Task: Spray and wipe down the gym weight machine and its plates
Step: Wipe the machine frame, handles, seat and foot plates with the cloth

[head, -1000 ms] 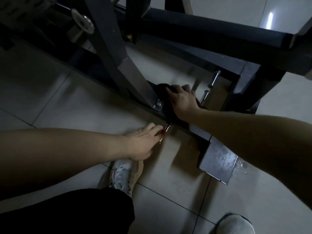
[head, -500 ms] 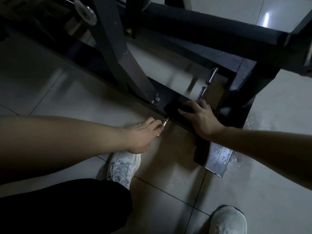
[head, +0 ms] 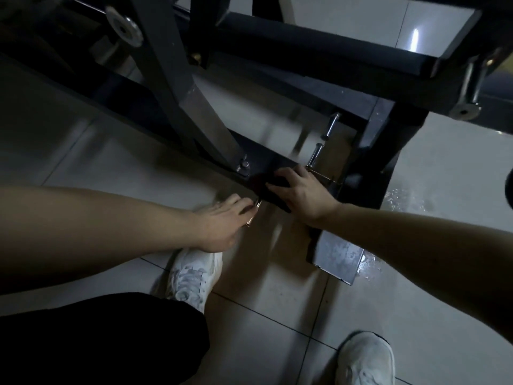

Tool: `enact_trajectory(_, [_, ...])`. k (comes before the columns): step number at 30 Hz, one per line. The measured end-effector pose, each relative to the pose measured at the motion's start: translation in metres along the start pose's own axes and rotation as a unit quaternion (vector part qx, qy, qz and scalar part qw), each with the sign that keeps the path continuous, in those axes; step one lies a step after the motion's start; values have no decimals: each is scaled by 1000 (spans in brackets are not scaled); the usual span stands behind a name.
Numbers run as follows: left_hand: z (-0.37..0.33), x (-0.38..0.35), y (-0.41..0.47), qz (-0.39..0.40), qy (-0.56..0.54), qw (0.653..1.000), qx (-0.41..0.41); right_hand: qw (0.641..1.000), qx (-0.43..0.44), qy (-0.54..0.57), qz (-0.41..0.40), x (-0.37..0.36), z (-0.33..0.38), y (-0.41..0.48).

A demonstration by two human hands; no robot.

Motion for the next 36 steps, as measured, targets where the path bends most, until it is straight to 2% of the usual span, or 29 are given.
enact_trajectory(1, [0,2,-1,1,0,1000,0,1000,-14,4,-12,2,-9,1])
enact_trajectory(5, [2,4,-3,2,-13,1000,-3,979,-182,78,-46,26,-25,39])
enact_trajectory(7, [4,2,-1,8,-18,1000,-3,969,-223,87,-56,39,-23,68])
enact_trajectory(10, [4,1,-1,19,-15,1000,15,974,-196,88,-66,50,-11,109])
enact_trajectory(12, [4,0,-1,25,-19,999,18,984,-150,85,-32,44,-1,132])
enact_trajectory(14, [5,0,-4,43,-39,998,19,989,-111,93,34,31,6,148])
enact_trajectory(17, [9,-1,-5,37,-43,998,15,986,-92,93,102,19,8,155])
enact_trajectory(20, [11,-6,-4,12,-29,999,11,994,-43,51,86,19,7,134])
enact_trajectory(27, [8,-1,-1,14,-36,999,8,996,-66,0,55,15,-1,46])
enact_trajectory(30, [6,-1,-3,11,-34,999,6,994,-75,-24,79,16,11,14])
enact_trajectory(34, [6,-1,-4,7,-30,1000,3,994,-22,-70,83,12,27,18])
enact_trajectory(36, [8,-1,-5,3,-27,1000,4,994,-39,-67,77,16,23,39])
Point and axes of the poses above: each hand's wrist, its own y-axis towards the middle knuckle, its own x-axis out of the back of the hand, z = x × y, the point moved 1 cm from there along y, towards the middle knuckle, and after that the axes turned 1 degree about x, right-handed, at the moved point
